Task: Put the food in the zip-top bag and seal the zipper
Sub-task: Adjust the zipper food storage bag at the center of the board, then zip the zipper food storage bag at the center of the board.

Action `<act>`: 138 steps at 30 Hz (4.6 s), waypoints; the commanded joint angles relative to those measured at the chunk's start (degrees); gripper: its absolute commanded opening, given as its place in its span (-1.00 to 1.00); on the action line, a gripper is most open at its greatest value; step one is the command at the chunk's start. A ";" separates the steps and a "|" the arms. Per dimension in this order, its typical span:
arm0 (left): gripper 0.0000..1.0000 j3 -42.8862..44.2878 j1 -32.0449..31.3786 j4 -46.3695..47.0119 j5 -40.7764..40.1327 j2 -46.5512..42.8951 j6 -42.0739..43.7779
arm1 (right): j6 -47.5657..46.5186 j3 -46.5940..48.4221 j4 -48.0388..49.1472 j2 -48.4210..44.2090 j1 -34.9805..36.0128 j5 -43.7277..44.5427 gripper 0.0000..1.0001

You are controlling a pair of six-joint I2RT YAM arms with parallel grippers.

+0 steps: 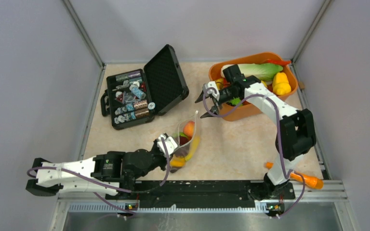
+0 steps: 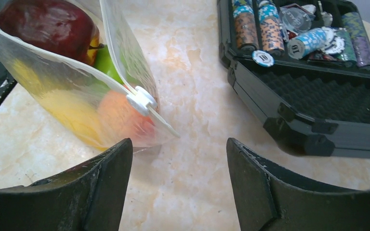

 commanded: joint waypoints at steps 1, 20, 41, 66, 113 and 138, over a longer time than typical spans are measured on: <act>-1.00 2.66 0.08 2.94 0.25 0.35 -0.71 | -12.86 5.51 -11.85 2.55 1.04 -6.26 0.36; -1.00 2.83 0.08 3.37 0.93 1.81 -1.04 | -4.90 2.38 -2.50 1.88 5.07 -4.28 -0.05; -0.89 4.63 0.08 -0.28 -5.52 -0.04 -3.54 | 7.65 -8.26 11.85 -5.29 3.25 -2.10 -1.00; 0.97 14.87 3.57 14.88 4.02 13.70 11.08 | 46.98 -26.45 18.17 -36.36 7.33 20.27 -1.00; -0.70 16.37 17.14 10.52 20.62 25.80 13.04 | 49.91 -31.02 17.81 -44.78 7.83 17.12 -1.00; -1.00 13.60 17.93 14.60 23.16 22.32 12.41 | 60.60 -45.85 37.68 -56.90 7.76 23.03 -0.55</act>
